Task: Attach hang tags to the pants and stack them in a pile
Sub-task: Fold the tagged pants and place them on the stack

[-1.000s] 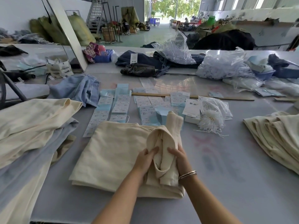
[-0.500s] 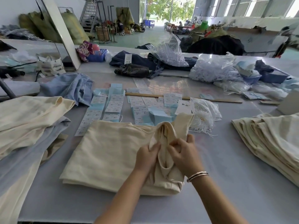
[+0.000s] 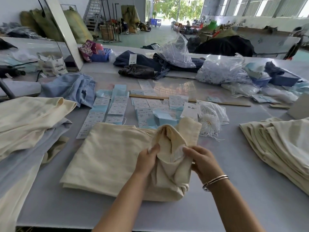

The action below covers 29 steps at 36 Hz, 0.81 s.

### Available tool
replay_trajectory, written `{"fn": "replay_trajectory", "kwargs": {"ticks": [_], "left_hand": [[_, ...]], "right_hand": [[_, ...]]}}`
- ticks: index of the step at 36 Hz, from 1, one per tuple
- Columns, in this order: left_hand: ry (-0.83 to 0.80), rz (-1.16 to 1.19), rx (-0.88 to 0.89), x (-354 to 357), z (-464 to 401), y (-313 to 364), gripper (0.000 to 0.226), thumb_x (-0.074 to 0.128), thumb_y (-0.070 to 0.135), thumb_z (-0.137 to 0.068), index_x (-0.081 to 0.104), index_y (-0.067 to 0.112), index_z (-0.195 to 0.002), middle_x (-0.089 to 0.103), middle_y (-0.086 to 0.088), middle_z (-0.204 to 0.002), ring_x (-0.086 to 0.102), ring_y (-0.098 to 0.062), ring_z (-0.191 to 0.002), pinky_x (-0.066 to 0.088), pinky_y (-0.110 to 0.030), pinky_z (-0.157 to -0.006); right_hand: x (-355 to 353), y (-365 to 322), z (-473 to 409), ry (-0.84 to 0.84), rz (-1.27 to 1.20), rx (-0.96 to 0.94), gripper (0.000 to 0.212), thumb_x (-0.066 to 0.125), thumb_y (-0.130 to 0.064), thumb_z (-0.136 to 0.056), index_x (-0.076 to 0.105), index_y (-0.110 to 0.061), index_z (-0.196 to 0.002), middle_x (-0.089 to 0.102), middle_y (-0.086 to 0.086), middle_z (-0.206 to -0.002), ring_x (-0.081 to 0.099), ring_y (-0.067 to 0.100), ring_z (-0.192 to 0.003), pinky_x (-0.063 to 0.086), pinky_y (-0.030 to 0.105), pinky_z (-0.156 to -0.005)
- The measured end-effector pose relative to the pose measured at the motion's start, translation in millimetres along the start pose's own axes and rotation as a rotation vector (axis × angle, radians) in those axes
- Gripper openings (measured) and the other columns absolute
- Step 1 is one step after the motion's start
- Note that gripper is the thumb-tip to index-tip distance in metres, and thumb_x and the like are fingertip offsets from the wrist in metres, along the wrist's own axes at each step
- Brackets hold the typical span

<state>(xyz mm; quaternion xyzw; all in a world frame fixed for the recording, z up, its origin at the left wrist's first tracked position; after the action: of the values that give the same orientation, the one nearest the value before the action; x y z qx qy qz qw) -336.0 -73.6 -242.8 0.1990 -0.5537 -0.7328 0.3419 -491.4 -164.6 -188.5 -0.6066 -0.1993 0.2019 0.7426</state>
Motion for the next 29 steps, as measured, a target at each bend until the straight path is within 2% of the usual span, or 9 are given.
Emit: {"fn": "replay_trajectory", "kwargs": {"ticks": [3,5,10,12,14,19,23,26,29], "left_hand": [[-0.071,0.246,-0.123,-0.3,2.5,-18.3,0.037,0.062,0.031,-0.091,0.067,0.001,-0.113,0.073,-0.014,-0.103,0.069,-0.03,-0.098,0.055,-0.039,-0.084],[-0.105,0.29,-0.155,2.2,5.3,-25.4,0.04,0.061,0.033,-0.091,0.066,0.001,-0.114,0.072,-0.015,-0.104,0.069,-0.029,-0.098,0.056,-0.035,-0.077],[-0.071,0.296,-0.167,-1.1,3.2,-35.4,0.046,0.062,0.036,-0.088,0.066,-0.002,-0.112,0.072,-0.017,-0.104,0.067,-0.033,-0.102,0.054,-0.04,-0.086],[-0.085,0.314,-0.167,-1.1,5.8,-37.5,0.049,0.062,0.039,-0.085,0.067,-0.002,-0.11,0.072,-0.018,-0.102,0.069,-0.032,-0.097,0.057,-0.036,-0.076],[-0.118,0.338,-0.182,-0.6,9.3,-41.3,0.051,0.062,0.042,-0.083,0.067,-0.001,-0.11,0.072,-0.019,-0.102,0.07,-0.031,-0.094,0.057,-0.033,-0.069],[-0.168,0.312,-0.201,-0.6,13.6,-41.5,0.043,0.058,0.034,-0.091,0.065,-0.001,-0.115,0.07,-0.022,-0.103,0.068,-0.035,-0.093,0.057,-0.044,-0.079],[-0.378,0.064,0.058,15.9,21.1,-7.9,0.05,0.074,0.034,-0.075,0.064,0.01,-0.117,0.072,-0.01,-0.108,0.068,-0.025,-0.102,0.054,-0.036,-0.087],[-0.34,-0.021,0.163,18.4,27.0,3.2,0.053,0.075,0.037,-0.071,0.063,0.015,-0.118,0.072,-0.005,-0.109,0.067,-0.021,-0.104,0.051,-0.04,-0.096],[-0.32,0.004,0.171,19.4,29.5,2.6,0.066,0.078,0.043,-0.067,0.059,0.017,-0.124,0.07,-0.004,-0.114,0.065,-0.021,-0.108,0.05,-0.043,-0.098]], "right_hand": [[1.1,18.8,4.3,-0.037,-0.347,0.126,0.014,0.065,-0.01,-0.076,0.07,0.002,-0.082,0.067,0.015,-0.074,0.064,0.021,-0.061,0.055,0.026,-0.054],[5.3,29.8,5.6,-0.061,-0.427,0.145,0.022,0.064,-0.012,-0.073,0.069,0.005,-0.086,0.067,0.019,-0.078,0.065,0.023,-0.065,0.057,0.028,-0.06],[11.8,44.6,8.8,-0.079,-0.517,0.118,0.026,0.06,-0.011,-0.077,0.064,0.009,-0.093,0.064,0.023,-0.085,0.062,0.027,-0.074,0.056,0.031,-0.067],[13.6,46.1,10.6,-0.091,-0.532,0.106,0.023,0.059,-0.01,-0.077,0.065,0.007,-0.091,0.064,0.021,-0.083,0.063,0.025,-0.072,0.056,0.03,-0.066],[14.6,46.7,12.2,-0.093,-0.525,0.1,0.018,0.06,-0.01,-0.076,0.066,0.004,-0.086,0.063,0.018,-0.08,0.063,0.022,-0.068,0.057,0.027,-0.062],[12.4,45.7,13.0,-0.028,-0.407,0.045,0.012,0.068,-0.011,-0.071,0.07,0.0,-0.076,0.057,0.012,-0.084,0.062,0.016,-0.071,0.055,0.025,-0.062],[13.9,36.0,13.7,-0.021,-0.233,-0.055,0.011,0.065,-0.007,-0.08,0.073,-0.005,-0.073,0.056,0.005,-0.091,0.063,0.018,-0.081,0.056,0.027,-0.072],[13.6,32.6,15.4,-0.017,-0.132,-0.106,0.023,0.059,-0.001,-0.087,0.073,-0.01,-0.071,0.054,0.003,-0.09,0.061,0.018,-0.081,0.053,0.03,-0.075],[16.1,28.1,19.3,-0.039,0.009,-0.171,0.012,0.069,-0.014,-0.083,0.067,-0.012,-0.072,0.051,0.01,-0.094,0.057,0.02,-0.078,0.05,0.034,-0.073]]}}
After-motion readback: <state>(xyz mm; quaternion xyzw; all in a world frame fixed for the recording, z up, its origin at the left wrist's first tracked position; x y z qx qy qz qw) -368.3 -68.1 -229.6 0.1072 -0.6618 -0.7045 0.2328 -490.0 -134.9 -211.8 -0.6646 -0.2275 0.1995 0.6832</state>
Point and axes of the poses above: each hand's wrist, its own z-axis away from the middle knuckle, its own x-axis out of the palm, y = z × x, the point moved 7 cm from there along -z, towards the middle knuckle
